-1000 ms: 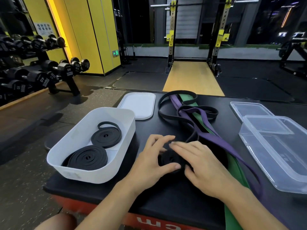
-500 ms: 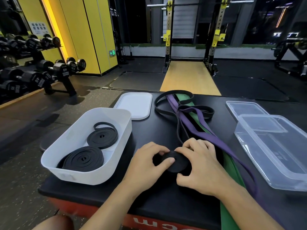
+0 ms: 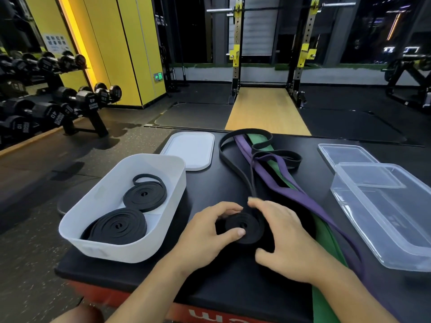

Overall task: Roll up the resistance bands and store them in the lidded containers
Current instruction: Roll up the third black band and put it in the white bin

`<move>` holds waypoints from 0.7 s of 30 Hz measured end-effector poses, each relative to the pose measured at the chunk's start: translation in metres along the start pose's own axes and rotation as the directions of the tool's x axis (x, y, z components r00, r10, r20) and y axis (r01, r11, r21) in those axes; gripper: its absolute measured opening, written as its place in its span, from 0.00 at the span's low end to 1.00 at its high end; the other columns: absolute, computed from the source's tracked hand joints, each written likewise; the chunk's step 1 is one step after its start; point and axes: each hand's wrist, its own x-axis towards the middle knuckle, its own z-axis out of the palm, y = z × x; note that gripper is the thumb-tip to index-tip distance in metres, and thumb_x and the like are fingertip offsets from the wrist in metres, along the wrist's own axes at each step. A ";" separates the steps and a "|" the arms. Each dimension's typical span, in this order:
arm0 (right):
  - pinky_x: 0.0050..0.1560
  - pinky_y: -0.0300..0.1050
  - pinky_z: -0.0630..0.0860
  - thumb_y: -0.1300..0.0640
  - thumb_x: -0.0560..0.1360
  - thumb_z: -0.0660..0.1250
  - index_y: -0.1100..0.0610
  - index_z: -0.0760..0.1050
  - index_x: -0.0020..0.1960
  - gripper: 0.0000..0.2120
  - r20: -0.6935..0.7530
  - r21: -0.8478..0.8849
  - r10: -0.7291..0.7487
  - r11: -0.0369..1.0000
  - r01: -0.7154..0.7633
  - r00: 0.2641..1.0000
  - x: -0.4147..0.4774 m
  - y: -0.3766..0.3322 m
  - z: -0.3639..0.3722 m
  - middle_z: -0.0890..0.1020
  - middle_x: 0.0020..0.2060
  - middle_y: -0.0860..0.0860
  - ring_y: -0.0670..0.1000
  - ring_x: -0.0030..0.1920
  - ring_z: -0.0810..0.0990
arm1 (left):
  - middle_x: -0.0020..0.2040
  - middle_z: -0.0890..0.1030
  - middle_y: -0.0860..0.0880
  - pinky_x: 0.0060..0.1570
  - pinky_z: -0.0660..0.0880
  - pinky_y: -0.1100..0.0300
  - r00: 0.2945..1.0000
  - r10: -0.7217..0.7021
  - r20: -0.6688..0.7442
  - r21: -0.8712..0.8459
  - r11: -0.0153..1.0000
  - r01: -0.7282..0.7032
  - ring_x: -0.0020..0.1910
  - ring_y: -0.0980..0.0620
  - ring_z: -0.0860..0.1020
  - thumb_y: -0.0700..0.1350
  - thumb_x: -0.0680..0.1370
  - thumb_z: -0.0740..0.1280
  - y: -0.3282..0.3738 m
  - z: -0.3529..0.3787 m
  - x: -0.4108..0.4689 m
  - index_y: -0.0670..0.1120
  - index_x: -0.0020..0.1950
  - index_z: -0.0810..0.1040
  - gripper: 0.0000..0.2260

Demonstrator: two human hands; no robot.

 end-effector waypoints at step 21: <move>0.80 0.50 0.41 0.30 0.64 0.65 0.44 0.75 0.63 0.31 -0.071 -0.191 -0.044 0.981 0.030 0.996 0.009 -0.016 0.001 0.69 0.51 0.38 0.41 0.59 0.69 | 0.52 0.80 0.63 0.56 0.73 0.64 0.993 0.057 -0.104 0.150 0.988 -0.040 0.57 0.61 0.78 0.65 0.73 0.69 0.004 0.003 -0.006 0.60 0.58 0.81 0.16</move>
